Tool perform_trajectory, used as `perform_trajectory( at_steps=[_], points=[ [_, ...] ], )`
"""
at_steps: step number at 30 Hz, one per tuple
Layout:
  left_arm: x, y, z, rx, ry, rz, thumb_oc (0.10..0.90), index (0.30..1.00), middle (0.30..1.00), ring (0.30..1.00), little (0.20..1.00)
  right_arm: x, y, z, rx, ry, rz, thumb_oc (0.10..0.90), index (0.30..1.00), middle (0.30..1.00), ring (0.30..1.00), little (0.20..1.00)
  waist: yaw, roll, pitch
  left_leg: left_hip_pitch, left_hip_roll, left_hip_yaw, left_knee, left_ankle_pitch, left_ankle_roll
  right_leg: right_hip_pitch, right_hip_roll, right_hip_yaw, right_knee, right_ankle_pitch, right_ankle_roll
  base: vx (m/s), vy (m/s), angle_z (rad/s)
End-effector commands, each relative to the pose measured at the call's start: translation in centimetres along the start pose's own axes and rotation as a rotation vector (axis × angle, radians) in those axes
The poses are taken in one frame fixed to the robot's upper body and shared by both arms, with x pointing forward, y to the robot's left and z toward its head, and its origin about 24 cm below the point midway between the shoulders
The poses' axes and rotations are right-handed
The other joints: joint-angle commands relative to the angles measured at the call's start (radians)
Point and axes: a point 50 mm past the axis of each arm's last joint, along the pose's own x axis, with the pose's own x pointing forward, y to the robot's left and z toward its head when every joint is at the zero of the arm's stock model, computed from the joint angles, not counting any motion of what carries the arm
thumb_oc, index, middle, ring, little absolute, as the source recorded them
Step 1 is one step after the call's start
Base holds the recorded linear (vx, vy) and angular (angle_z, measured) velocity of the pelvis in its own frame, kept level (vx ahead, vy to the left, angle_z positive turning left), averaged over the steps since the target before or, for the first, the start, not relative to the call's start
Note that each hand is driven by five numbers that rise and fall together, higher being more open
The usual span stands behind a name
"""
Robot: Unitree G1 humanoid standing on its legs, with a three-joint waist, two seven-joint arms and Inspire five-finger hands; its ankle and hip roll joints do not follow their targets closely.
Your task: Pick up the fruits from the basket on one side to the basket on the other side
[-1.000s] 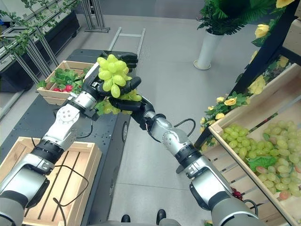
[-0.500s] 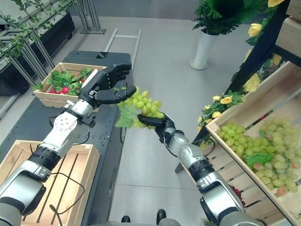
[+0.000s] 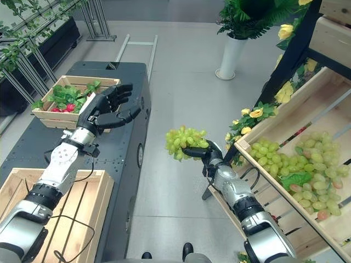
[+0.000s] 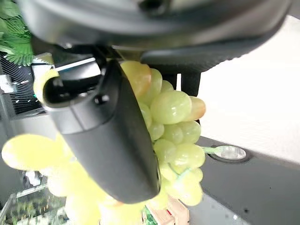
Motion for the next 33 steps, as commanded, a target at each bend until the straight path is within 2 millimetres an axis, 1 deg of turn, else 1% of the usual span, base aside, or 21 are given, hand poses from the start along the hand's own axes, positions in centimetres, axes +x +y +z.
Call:
perform_trajectory(
  at_steps=[1,3,4,5,7,8,9,10,11,12,13,14,15,19,20,21,24,26,29,32,33],
  points=[
    [0.7,2.0,3.1,-0.006,-0.205,0.096,0.800,0.900,0.900,0.900,0.900,-0.9,0.2,8.4,-0.073,-0.425,0.061,0.400,0.300,0.300,0.300,0.300,-0.009,-0.007,-0.083,-0.063,-0.058,-0.020,0.001,-0.039,0.022,0.002,0.021,0.013,0.002,-0.015,-0.025,0.00,0.025,-0.08],
    [-0.1,1.5,1.5,-0.078,-0.160,0.135,0.800,0.900,0.900,0.900,0.900,-1.8,1.0,9.3,-0.122,-0.487,0.112,0.400,0.300,0.300,0.300,0.300,-0.017,-0.011,-0.076,-0.061,-0.057,-0.016,0.001,-0.042,0.024,0.000,0.023,0.023,0.002,-0.014,-0.024,0.00,0.000,0.00],
    [-0.2,1.4,1.2,-0.089,-0.151,0.141,0.800,0.900,0.900,0.900,0.900,-1.9,1.0,9.4,-0.124,-0.492,0.117,0.400,0.300,0.300,0.300,0.300,-0.018,-0.012,-0.076,-0.061,-0.057,-0.015,0.001,-0.042,0.025,0.000,0.023,0.024,0.002,-0.014,-0.023,0.02,0.027,-0.07],
    [-0.9,0.9,-0.3,-0.146,-0.099,0.175,0.800,0.900,0.900,0.900,0.900,-2.4,1.4,9.5,-0.115,-0.509,0.159,0.400,0.300,0.300,0.300,0.300,-0.025,-0.016,-0.075,-0.059,-0.057,-0.012,0.001,-0.045,0.026,-0.001,0.025,0.029,0.002,-0.014,-0.022,0.02,0.024,-0.08],
    [-1.7,0.2,-1.6,-0.163,-0.056,0.189,0.800,0.900,0.900,0.900,0.900,-2.8,1.6,9.5,-0.097,-0.508,0.194,0.400,0.300,0.300,0.300,0.300,-0.030,-0.019,-0.075,-0.057,-0.056,-0.008,0.001,-0.047,0.027,-0.001,0.025,0.034,0.002,-0.014,-0.020,0.03,0.028,-0.07],
    [-2.7,-0.5,-3.2,-0.180,0.006,0.198,0.800,0.900,0.900,0.900,0.900,-3.4,1.6,9.4,-0.093,-0.504,0.229,0.400,0.300,0.300,0.300,0.300,-0.036,-0.023,-0.075,-0.056,-0.055,-0.003,0.001,-0.048,0.028,-0.003,0.027,0.040,0.002,-0.013,-0.019,0.03,0.035,-0.09],
    [-3.6,-0.7,-4.3,-0.200,0.050,0.217,0.800,0.900,0.900,0.900,0.900,-3.9,1.5,9.5,-0.087,-0.501,0.255,0.400,0.300,0.300,0.300,0.300,-0.041,-0.026,-0.076,-0.056,-0.054,0.002,0.001,-0.048,0.029,-0.006,0.029,0.046,0.002,-0.012,-0.018,0.03,0.034,-0.10],
    [-3.8,-0.8,-4.6,-0.206,0.059,0.224,0.800,0.900,0.900,0.900,0.900,-4.1,1.5,9.5,-0.086,-0.500,0.262,0.400,0.300,0.300,0.300,0.300,-0.043,-0.027,-0.076,-0.056,-0.054,0.004,0.001,-0.049,0.029,-0.007,0.029,0.048,0.002,-0.011,-0.018,0.02,0.037,-0.14],
    [-5.2,-1.3,-6.1,-0.211,0.110,0.258,0.800,0.900,0.900,0.900,0.900,-5.0,1.3,9.5,-0.040,-0.488,0.318,0.400,0.300,0.300,0.300,0.300,-0.052,-0.032,-0.074,-0.056,-0.051,0.018,0.001,-0.050,0.029,-0.011,0.032,0.057,0.002,-0.009,-0.016,0.01,0.027,-0.16],
    [-5.4,-1.4,-6.2,-0.211,0.114,0.260,0.800,0.900,0.900,0.900,0.900,-5.1,1.3,9.6,-0.035,-0.487,0.324,0.400,0.300,0.300,0.300,0.300,-0.053,-0.033,-0.074,-0.055,-0.051,0.019,0.001,-0.050,0.029,-0.012,0.032,0.058,0.002,-0.009,-0.016,0.03,0.049,-0.24],
    [-6.4,-1.8,-7.4,-0.208,0.165,0.287,0.800,0.900,0.900,0.900,0.900,-5.7,1.3,9.6,0.042,-0.467,0.384,0.400,0.300,0.300,0.300,0.300,-0.065,-0.041,-0.072,-0.054,-0.048,0.033,0.001,-0.051,0.029,-0.017,0.035,0.070,0.002,-0.004,-0.013,0.02,0.029,-0.19],
    [-6.5,-1.8,-7.5,-0.208,0.169,0.289,0.800,0.900,0.900,0.900,0.900,-5.8,1.3,9.5,0.046,-0.466,0.387,0.400,0.300,0.300,0.300,0.300,-0.065,-0.042,-0.073,-0.054,-0.048,0.035,0.001,-0.052,0.029,-0.018,0.035,0.072,0.002,-0.004,-0.013,0.03,0.050,-0.17],
    [-7.2,-2.3,-8.5,-0.219,0.213,0.304,0.800,0.900,0.900,0.900,0.900,-6.3,1.1,9.6,0.072,-0.459,0.421,0.400,0.300,0.300,0.300,0.300,-0.076,-0.049,-0.071,-0.053,-0.045,0.052,0.001,-0.052,0.029,-0.023,0.036,0.082,0.002,0.000,-0.010,0.02,0.027,-0.13],
    [-8.7,-3.6,-10.0,-0.256,0.280,0.318,0.800,0.900,0.900,0.900,0.900,-7.7,0.9,10.0,0.103,-0.471,0.475,0.400,0.300,0.300,0.300,0.300,-0.097,-0.062,-0.065,-0.050,-0.039,0.086,0.001,-0.056,0.031,-0.034,0.041,0.107,0.002,0.009,-0.006,0.02,0.033,-0.30],
    [-8.8,-3.7,-10.1,-0.260,0.286,0.320,0.800,0.900,0.900,0.900,0.900,-7.8,0.9,10.0,0.105,-0.473,0.479,0.400,0.300,0.300,0.300,0.300,-0.098,-0.063,-0.065,-0.050,-0.039,0.089,0.001,-0.056,0.031,-0.035,0.041,0.109,0.002,0.009,-0.006,0.02,0.031,-0.29],
    [-9.4,-4.0,-10.7,-0.296,0.322,0.340,0.800,0.900,0.900,0.900,0.900,-8.4,0.8,10.2,0.123,-0.481,0.501,0.400,0.300,0.300,0.300,0.300,-0.109,-0.068,-0.064,-0.050,-0.038,0.101,0.001,-0.058,0.032,-0.041,0.044,0.121,0.002,0.014,-0.004,0.01,0.028,-0.37],
    [-10.1,-4.5,-11.4,-0.333,0.358,0.350,0.800,0.900,0.900,0.900,0.900,-9.0,0.8,10.1,0.139,-0.479,0.526,0.400,0.300,0.300,0.300,0.300,-0.124,-0.074,-0.062,-0.048,-0.038,0.117,0.001,-0.060,0.034,-0.050,0.048,0.137,0.002,0.022,-0.001,0.01,0.029,-0.29],
    [-10.8,-5.2,-12.0,-0.352,0.395,0.354,0.800,0.900,0.900,0.900,0.900,-9.8,1.1,9.7,0.161,-0.464,0.565,0.400,0.300,0.300,0.300,0.300,-0.142,-0.080,-0.060,-0.047,-0.037,0.137,0.001,-0.062,0.037,-0.061,0.053,0.162,0.002,0.030,0.001,0.01,0.042,-0.20],
    [-11.0,-5.6,-12.3,-0.364,0.406,0.362,0.800,0.900,0.900,0.900,0.900,-10.4,1.1,9.5,0.162,-0.471,0.583,0.400,0.300,0.300,0.300,0.300,-0.156,-0.084,-0.056,-0.045,-0.036,0.153,0.001,-0.063,0.040,-0.067,0.059,0.184,0.002,0.037,0.003,0.00,0.035,-0.24],
    [-10.6,-6.3,-12.2,-0.367,0.408,0.356,0.800,0.900,0.900,0.900,0.900,-11.6,0.6,10.3,0.121,-0.538,0.576,0.400,0.300,0.300,0.300,0.300,-0.200,-0.088,-0.046,-0.035,-0.031,0.188,0.013,-0.075,0.046,-0.069,0.071,0.223,0.002,0.047,0.005,0.01,0.057,-0.31],
    [-10.6,-6.3,-12.2,-0.367,0.408,0.356,0.800,0.900,0.900,0.900,0.900,-11.6,0.5,10.3,0.121,-0.538,0.576,0.400,0.300,0.300,0.300,0.300,-0.199,-0.088,-0.046,-0.035,-0.031,0.188,0.013,-0.075,0.046,-0.069,0.071,0.223,0.002,0.047,0.005,0.01,0.052,-0.37]
  ],
)
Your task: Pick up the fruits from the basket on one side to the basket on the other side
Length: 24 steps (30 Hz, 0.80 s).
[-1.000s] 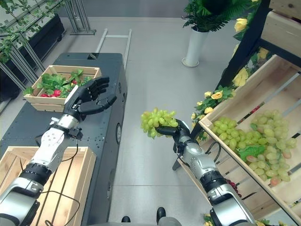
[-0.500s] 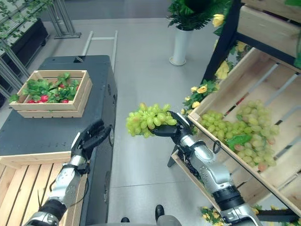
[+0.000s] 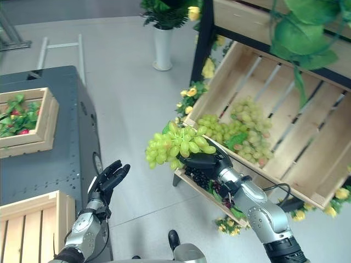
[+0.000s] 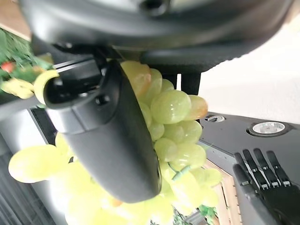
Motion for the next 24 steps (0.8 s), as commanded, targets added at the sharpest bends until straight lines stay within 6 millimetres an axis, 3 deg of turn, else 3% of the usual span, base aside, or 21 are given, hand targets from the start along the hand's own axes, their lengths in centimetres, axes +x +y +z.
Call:
perform_trajectory(
  at_steps=[1,8,12,21,24],
  points=[
    [2.0,-1.2,3.4,0.025,-0.152,-0.042,0.800,0.900,0.900,0.900,0.900,-1.1,1.3,8.3,-0.104,-0.385,0.138,0.400,0.300,0.300,0.300,0.300,-0.033,-0.011,-0.040,-0.028,-0.027,0.000,0.018,-0.075,0.043,0.028,0.041,0.007,0.002,-0.032,0.002,0.01,0.035,-0.28],
    [2.0,-1.0,3.5,0.023,-0.157,-0.033,0.800,0.900,0.900,0.900,0.900,-4.2,-1.4,10.1,-0.150,-0.495,-0.034,0.400,0.300,0.300,0.300,0.300,-0.088,0.003,-0.047,-0.014,-0.023,0.012,0.016,-0.105,0.048,0.028,0.053,0.038,0.002,-0.042,0.015,0.04,0.059,-0.18],
    [1.7,-0.7,3.2,0.017,-0.146,-0.033,0.800,0.900,0.900,0.900,0.900,-5.1,-2.8,10.4,-0.117,-0.537,-0.144,0.400,0.300,0.300,0.300,0.300,-0.098,0.003,-0.054,-0.016,-0.021,0.019,0.013,-0.107,0.050,0.020,0.059,0.049,0.003,-0.042,0.016,0.01,0.002,-0.15],
    [1.3,-0.4,2.5,0.025,-0.110,-0.032,0.800,0.900,0.900,0.900,0.900,-6.4,-4.5,12.5,-0.146,-0.629,-0.268,0.400,0.300,0.300,0.300,0.300,-0.095,0.004,-0.059,-0.020,-0.017,0.010,0.004,-0.108,0.047,0.013,0.067,0.049,0.002,-0.044,0.018,0.00,-0.001,-0.01],
    [1.2,-0.3,2.3,0.036,-0.104,-0.039,0.800,0.900,0.900,0.900,0.900,-6.6,-5.0,13.5,-0.177,-0.659,-0.309,0.400,0.300,0.300,0.300,0.300,-0.084,-0.007,-0.066,-0.032,-0.016,0.020,0.004,-0.087,0.042,0.003,0.067,0.051,0.002,-0.029,0.012,-0.06,-0.080,0.00]
  ],
)
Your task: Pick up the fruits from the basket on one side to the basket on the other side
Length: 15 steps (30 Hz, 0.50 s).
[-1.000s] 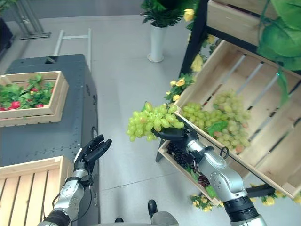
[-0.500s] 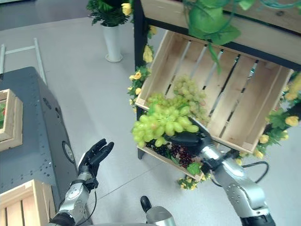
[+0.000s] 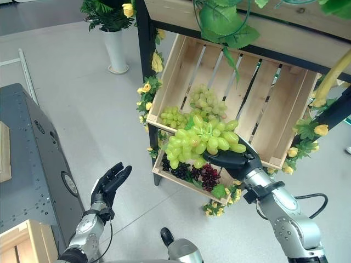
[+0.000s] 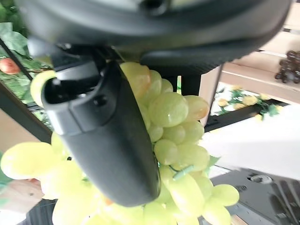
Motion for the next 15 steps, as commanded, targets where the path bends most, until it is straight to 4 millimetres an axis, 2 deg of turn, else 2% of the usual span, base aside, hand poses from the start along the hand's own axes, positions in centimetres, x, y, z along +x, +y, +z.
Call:
perform_trajectory(
  at_steps=[1,6,10,15],
  points=[
    [1.4,-0.4,3.3,0.052,-0.146,-0.074,0.800,0.900,0.900,0.900,0.900,-0.3,-3.3,10.2,-0.109,-0.522,-0.200,0.400,0.300,0.300,0.300,0.300,0.039,0.011,-0.028,-0.020,-0.017,-0.053,0.009,-0.081,0.040,0.039,0.057,-0.017,0.002,-0.042,-0.005,0.00,0.000,0.00],
    [1.4,-0.7,3.3,0.019,-0.154,-0.080,0.800,0.900,0.900,0.900,0.900,-0.2,-3.6,12.2,-0.213,-0.629,-0.289,0.400,0.300,0.300,0.300,0.300,0.055,0.012,-0.036,-0.020,-0.018,-0.072,0.008,-0.082,0.039,0.043,0.054,-0.030,0.002,-0.048,-0.005,0.00,0.000,0.00],
    [1.3,-1.0,3.2,0.019,-0.152,-0.091,0.800,0.900,0.900,0.900,0.900,0.0,-3.9,12.6,-0.298,-0.639,-0.344,0.400,0.300,0.300,0.300,0.300,0.067,0.015,-0.039,-0.023,-0.019,-0.084,0.008,-0.083,0.040,0.046,0.052,-0.037,0.002,-0.051,-0.006,0.00,0.000,0.00],
    [1.2,-0.6,2.7,0.018,-0.131,-0.077,0.800,0.900,0.900,0.900,0.900,0.3,-4.9,14.1,-0.394,-0.660,-0.460,0.400,0.300,0.300,0.300,0.300,0.082,0.014,-0.045,-0.021,-0.023,-0.103,0.008,-0.083,0.038,0.055,0.050,-0.049,0.002,-0.057,-0.008,0.01,-0.007,0.06]
  ],
)
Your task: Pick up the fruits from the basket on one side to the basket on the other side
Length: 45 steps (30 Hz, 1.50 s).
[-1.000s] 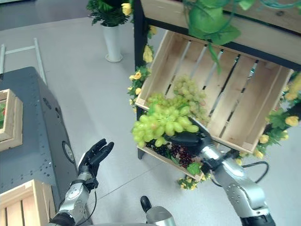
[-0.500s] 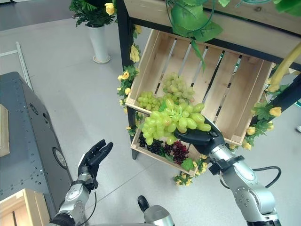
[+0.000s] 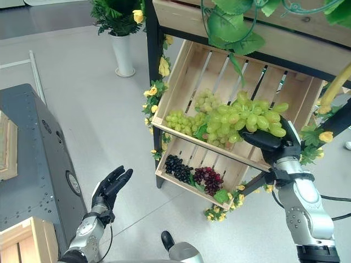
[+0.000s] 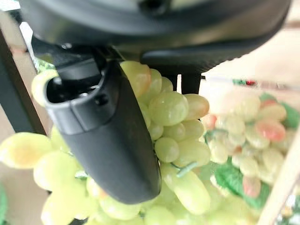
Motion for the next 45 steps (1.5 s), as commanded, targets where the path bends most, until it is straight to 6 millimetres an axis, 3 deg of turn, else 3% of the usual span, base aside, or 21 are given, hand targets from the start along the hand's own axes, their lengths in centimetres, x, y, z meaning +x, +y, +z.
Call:
perform_trajectory(
  at_steps=[1,12,15,22,29,31,45],
  points=[
    [1.3,-0.3,3.3,0.023,-0.153,-0.058,0.800,0.900,0.900,0.900,0.900,2.5,-1.5,9.7,-0.068,-0.494,-0.131,0.400,0.300,0.300,0.300,0.300,0.045,-0.008,-0.030,-0.018,-0.025,-0.073,0.010,-0.080,0.037,0.055,0.050,-0.039,0.002,-0.055,-0.004,0.01,-0.011,0.04],
    [1.2,0.5,3.3,0.034,-0.149,-0.039,0.800,0.900,0.900,0.900,0.900,3.4,-2.6,8.6,-0.451,-0.319,-0.124,0.400,0.300,0.300,0.300,0.300,0.057,-0.020,-0.033,-0.020,-0.028,-0.088,0.010,-0.075,0.035,0.057,0.048,-0.051,0.002,-0.054,-0.002,0.00,-0.003,0.03],
    [1.4,0.5,3.5,0.038,-0.155,-0.039,0.800,0.900,0.900,0.900,0.900,3.5,-2.8,7.8,-0.687,-0.221,-0.088,0.400,0.300,0.300,0.300,0.300,0.055,-0.024,-0.032,-0.018,-0.028,-0.089,0.010,-0.075,0.036,0.058,0.049,-0.053,0.002,-0.054,0.000,-0.01,-0.004,0.03],
    [1.4,0.4,3.5,0.045,-0.153,-0.041,0.800,0.900,0.900,0.900,0.900,3.6,-3.7,7.0,-1.046,-0.043,-0.009,0.400,0.300,0.300,0.300,0.300,0.056,-0.034,-0.030,-0.021,-0.026,-0.082,0.010,-0.073,0.036,0.056,0.053,-0.051,0.002,-0.052,0.002,0.00,0.000,0.00],
    [1.6,0.2,3.6,0.067,-0.147,-0.053,0.800,0.900,0.900,0.900,0.900,4.1,-4.6,5.8,-1.083,0.084,0.018,0.400,0.300,0.300,0.300,0.300,0.067,-0.042,-0.029,-0.025,-0.027,-0.081,0.010,-0.069,0.035,0.056,0.052,-0.059,0.002,-0.052,0.001,0.00,0.000,0.00],
    [1.6,0.2,3.7,0.076,-0.147,-0.059,0.800,0.900,0.900,0.900,0.900,4.1,-5.0,5.5,-1.070,0.101,-0.003,0.800,0.900,0.900,0.900,0.900,0.071,-0.043,-0.027,-0.025,-0.027,-0.081,0.010,-0.069,0.036,0.056,0.052,-0.062,0.002,-0.051,0.001,0.00,0.000,0.00],
    [1.6,-0.3,3.7,0.100,-0.140,-0.097,0.800,0.900,0.900,0.900,0.900,4.4,-4.8,6.1,-1.013,-0.013,-0.118,0.800,0.900,0.900,0.900,0.900,0.079,-0.036,-0.027,-0.027,-0.029,-0.087,0.010,-0.073,0.039,0.057,0.051,-0.066,0.002,-0.056,0.000,0.00,0.000,0.00]
  ],
)
